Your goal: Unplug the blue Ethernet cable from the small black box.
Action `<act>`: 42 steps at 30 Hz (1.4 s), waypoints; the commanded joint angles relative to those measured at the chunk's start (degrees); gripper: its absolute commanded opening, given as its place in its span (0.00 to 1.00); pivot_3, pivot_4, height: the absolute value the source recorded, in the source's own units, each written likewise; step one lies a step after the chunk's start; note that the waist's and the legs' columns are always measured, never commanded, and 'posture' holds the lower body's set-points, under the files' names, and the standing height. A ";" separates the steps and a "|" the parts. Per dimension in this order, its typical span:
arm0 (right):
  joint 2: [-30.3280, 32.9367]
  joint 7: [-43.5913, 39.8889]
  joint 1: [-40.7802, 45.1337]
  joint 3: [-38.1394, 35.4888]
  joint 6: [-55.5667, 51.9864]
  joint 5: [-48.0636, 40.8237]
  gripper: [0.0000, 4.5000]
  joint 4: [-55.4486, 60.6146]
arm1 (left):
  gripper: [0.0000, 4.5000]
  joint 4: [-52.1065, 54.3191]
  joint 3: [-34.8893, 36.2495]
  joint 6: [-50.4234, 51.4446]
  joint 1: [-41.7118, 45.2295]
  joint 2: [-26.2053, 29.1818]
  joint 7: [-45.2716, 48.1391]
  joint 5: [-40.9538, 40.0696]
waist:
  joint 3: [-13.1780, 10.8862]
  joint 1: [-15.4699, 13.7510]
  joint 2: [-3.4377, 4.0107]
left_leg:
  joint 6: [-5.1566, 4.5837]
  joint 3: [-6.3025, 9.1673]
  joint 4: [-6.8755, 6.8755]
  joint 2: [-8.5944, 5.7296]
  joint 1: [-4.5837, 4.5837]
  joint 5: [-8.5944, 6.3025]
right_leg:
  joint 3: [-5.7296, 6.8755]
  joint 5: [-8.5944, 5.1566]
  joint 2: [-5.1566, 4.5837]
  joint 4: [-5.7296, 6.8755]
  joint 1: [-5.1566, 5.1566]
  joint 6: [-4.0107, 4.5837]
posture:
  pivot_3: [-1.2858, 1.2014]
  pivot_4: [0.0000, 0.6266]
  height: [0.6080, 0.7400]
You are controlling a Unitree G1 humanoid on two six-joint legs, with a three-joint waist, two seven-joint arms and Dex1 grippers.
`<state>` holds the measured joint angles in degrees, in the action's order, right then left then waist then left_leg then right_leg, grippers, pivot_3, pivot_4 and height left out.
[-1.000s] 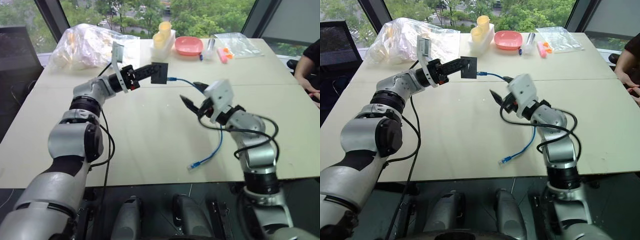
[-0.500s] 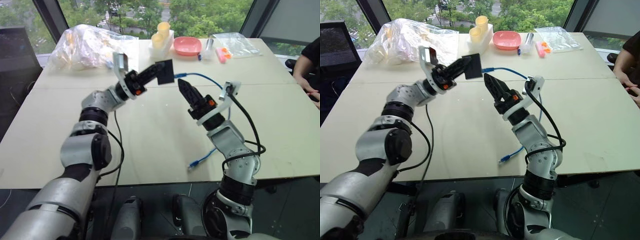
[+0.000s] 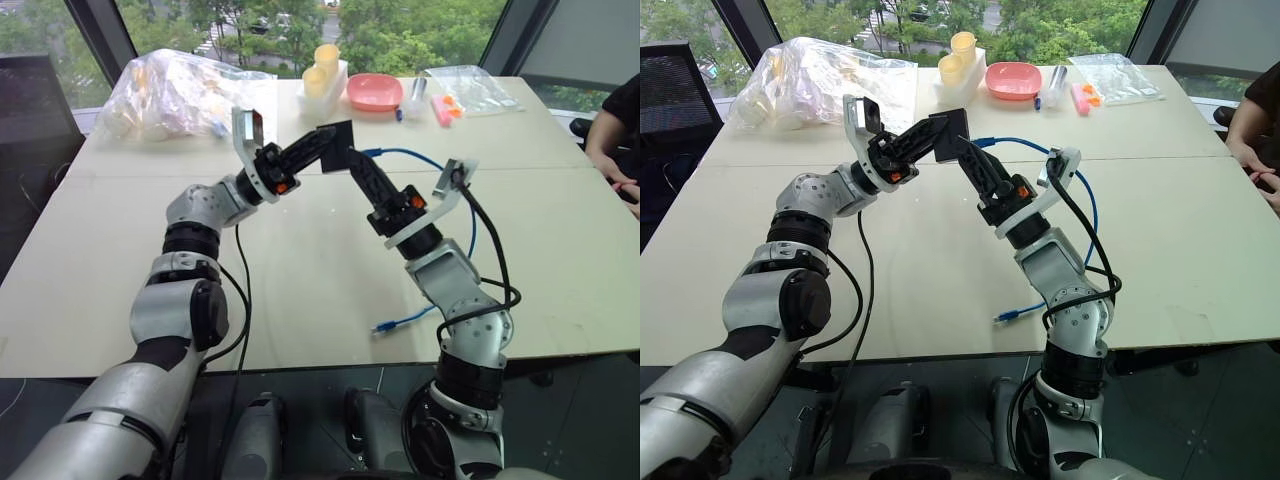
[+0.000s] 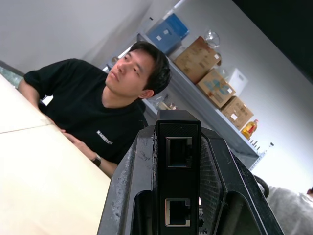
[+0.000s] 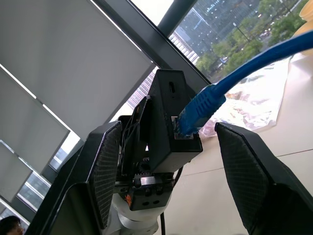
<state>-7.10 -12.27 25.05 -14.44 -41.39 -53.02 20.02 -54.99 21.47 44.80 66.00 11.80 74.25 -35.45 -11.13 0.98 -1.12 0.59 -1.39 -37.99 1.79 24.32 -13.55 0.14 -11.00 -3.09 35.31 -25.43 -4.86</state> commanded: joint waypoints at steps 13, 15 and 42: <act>0.92 0.29 0.34 3.04 4.94 -1.87 0.00 -1.05 | 0.12 3.67 -0.14 1.71 -0.07 0.13 0.06 -2.24 | 0.00 0.01 0.00 | 0.00 0.00 0.00 0.00 0.00 0.00 | 0.00 0.00 0.00 -0.02 0.00 0.00 | 0.52 0.24 1.00; 1.03 0.30 0.28 3.41 5.43 -1.88 0.00 -1.33 | 0.12 3.64 -0.21 1.73 -0.08 0.20 -0.05 -2.44 | 0.00 0.01 0.00 | 0.00 0.01 0.00 0.00 0.00 0.00 | 0.00 0.00 0.01 -0.02 0.00 0.00 | 0.52 0.24 1.00; 9.31 6.15 3.63 -3.98 12.66 -5.29 0.00 -7.39 | 0.12 5.73 -3.03 2.99 -3.57 10.33 0.80 -2.51 | 0.00 -0.03 0.00 | 0.00 0.01 0.01 0.04 0.05 0.00 | -0.01 0.00 0.05 -0.11 0.00 0.03 | 0.52 0.24 1.00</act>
<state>-0.75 -8.20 28.88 -10.07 -35.94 -61.37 10.95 -50.88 16.37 49.31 63.49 18.72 74.13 -37.34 -11.14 0.95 -1.12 0.58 -1.38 -37.98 1.84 24.37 -13.56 0.13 -11.00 -3.04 35.19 -25.44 -4.83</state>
